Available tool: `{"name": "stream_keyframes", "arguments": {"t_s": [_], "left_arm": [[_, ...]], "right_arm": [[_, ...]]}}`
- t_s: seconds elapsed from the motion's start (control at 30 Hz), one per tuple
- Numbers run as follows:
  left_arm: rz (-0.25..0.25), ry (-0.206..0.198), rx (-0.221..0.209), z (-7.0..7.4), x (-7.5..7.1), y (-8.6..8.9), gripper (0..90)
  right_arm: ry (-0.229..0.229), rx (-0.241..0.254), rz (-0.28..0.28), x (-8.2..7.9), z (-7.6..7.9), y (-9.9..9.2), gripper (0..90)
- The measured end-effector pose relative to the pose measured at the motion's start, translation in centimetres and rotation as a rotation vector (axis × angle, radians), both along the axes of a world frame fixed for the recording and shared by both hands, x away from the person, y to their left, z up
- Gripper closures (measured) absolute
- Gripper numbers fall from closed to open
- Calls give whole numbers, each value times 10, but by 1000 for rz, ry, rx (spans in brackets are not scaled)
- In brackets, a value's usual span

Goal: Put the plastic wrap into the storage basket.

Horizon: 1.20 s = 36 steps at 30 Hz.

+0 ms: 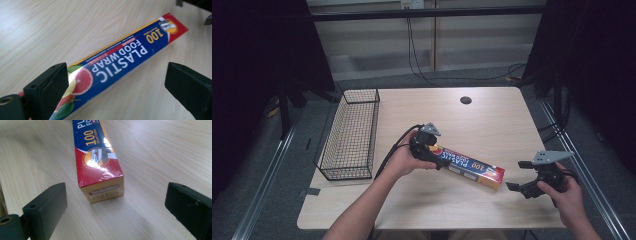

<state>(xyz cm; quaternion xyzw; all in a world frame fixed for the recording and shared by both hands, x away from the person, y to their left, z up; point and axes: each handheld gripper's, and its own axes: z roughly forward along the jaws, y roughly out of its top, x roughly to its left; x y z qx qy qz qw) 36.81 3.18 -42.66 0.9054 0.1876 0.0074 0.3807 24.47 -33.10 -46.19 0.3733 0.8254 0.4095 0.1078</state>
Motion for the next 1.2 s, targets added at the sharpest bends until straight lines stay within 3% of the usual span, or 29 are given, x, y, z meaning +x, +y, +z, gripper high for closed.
{"name": "stream_keyframes", "arguments": {"t_s": [0.13,0.2,0.3,0.33,0.53,0.67,1.2], "left_arm": [[-8,-6,14,-1,3,-3,47],[-23,-18,42,-3,5,-7,44],[-25,-17,34,-6,7,-11,42],[-37,-25,54,-6,8,-12,42],[-52,-28,61,-13,12,-16,42],[-90,-53,101,-15,13,-25,30],[-132,-61,156,-26,18,-41,16]], "right_arm": [[-1,0,1,0,0,0,38],[-4,-1,2,0,0,0,39],[-2,-1,2,0,0,1,39],[-3,0,2,0,0,1,39],[1,3,1,0,0,0,41],[2,3,-1,0,0,0,41],[6,9,-1,1,0,-2,44]]}}
